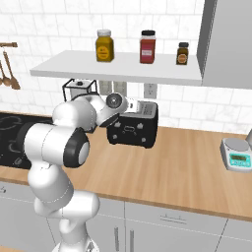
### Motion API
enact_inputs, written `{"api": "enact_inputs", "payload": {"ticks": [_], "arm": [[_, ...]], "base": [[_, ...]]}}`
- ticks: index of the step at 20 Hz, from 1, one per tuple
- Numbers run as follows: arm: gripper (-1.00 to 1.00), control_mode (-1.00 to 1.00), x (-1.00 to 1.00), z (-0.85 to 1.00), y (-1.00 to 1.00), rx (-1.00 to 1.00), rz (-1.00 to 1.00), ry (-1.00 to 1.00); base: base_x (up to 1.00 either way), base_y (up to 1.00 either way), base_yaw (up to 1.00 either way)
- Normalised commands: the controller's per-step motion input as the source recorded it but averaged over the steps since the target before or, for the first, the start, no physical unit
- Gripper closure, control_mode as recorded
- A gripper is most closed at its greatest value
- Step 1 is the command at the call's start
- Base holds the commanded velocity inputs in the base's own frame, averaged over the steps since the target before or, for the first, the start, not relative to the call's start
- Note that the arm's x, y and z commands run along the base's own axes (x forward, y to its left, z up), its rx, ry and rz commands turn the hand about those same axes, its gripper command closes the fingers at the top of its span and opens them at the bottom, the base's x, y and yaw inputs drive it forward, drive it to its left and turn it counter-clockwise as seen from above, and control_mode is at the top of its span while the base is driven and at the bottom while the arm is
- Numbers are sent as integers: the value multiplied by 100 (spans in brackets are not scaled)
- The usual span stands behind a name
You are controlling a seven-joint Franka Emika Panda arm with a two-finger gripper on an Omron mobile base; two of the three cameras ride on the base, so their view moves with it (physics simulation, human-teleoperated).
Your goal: Start the toaster. Once the lever pops up, take the bread to the plate on the dining counter.
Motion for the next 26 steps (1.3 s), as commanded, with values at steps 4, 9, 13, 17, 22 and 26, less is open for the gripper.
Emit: {"api": "enact_inputs", "payload": {"ticks": [4, 9, 13, 17, 22, 26], "arm": [[-100, -100, 0, 0, 0, 0, 0, 0], [-100, -100, 0, 0, 0, 0, 0, 0], [-100, -100, 0, 0, 0, 0, 0, 0], [-100, -100, 0, 0, 0, 0, 0, 0], [-100, -100, 0, 0, 0, 0, 0, 0], [-100, -100, 0, 0, 0, 0, 0, 0]], "base": [[0, 0, 0], [0, 0, 0], [0, 0, 0], [0, 0, 0], [0, 0, 0], [0, 0, 0]]}}
